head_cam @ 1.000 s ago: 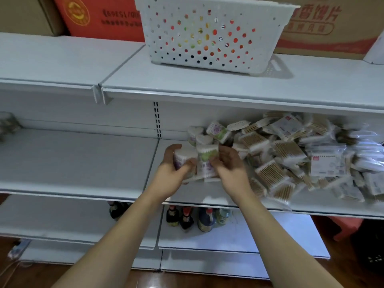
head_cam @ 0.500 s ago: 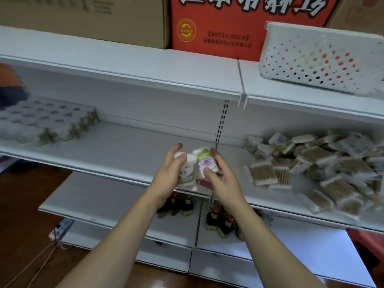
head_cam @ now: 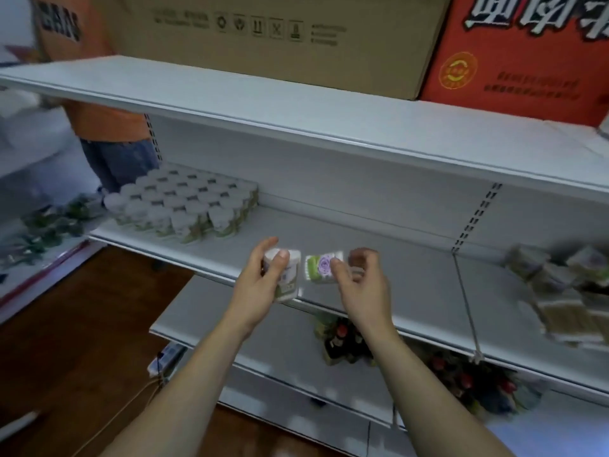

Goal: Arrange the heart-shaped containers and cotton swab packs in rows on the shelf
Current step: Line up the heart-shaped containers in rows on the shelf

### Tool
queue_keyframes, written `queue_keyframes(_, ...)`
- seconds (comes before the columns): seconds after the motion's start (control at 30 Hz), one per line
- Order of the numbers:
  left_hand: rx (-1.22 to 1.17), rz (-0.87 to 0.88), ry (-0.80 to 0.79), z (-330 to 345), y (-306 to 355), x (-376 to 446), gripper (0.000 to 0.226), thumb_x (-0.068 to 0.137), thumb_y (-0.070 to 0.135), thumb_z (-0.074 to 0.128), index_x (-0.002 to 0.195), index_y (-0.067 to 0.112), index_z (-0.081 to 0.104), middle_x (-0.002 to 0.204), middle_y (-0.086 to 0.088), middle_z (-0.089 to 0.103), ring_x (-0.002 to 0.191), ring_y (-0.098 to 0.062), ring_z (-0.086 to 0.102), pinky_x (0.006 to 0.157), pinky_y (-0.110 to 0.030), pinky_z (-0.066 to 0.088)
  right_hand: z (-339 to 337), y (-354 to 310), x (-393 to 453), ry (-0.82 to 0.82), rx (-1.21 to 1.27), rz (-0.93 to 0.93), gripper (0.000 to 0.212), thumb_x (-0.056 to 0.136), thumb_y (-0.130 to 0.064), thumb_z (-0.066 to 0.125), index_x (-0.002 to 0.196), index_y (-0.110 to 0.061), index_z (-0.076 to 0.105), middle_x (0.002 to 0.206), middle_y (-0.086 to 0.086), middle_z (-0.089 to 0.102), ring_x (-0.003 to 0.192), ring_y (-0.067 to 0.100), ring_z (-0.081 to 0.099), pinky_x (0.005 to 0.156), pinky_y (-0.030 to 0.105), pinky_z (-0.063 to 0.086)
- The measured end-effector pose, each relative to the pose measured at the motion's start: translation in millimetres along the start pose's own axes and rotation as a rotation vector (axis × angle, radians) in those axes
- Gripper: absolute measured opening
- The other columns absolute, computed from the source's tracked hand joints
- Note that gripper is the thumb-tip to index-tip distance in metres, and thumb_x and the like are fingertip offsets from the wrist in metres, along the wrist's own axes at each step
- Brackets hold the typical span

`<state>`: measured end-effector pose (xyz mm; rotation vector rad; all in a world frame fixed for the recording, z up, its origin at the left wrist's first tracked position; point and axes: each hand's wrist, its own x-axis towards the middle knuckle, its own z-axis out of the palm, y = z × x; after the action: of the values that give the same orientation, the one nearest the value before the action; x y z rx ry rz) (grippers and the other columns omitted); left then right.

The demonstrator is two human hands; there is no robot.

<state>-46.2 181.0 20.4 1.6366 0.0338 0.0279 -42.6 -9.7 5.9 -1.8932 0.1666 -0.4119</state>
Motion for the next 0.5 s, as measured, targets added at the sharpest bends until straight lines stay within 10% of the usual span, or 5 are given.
queue_keyframes(0.5, -0.044, -0.022, 0.136, -153, 8, 132, 0.022, 0.088, 0.063, 0.054, 0.106, 0.053, 0.063, 0.113, 0.006, 0.07, 0.111, -0.02, 0.065, 0.098, -0.058, 0.05, 212, 8, 57, -0.242, -0.472, -0.52, 0.036, 0.083, -0.031, 0.069, 0.118, -0.02, 0.069, 0.14, 0.01, 0.053, 0.101, 0.025, 0.069, 0.074, 0.029, 0.056)
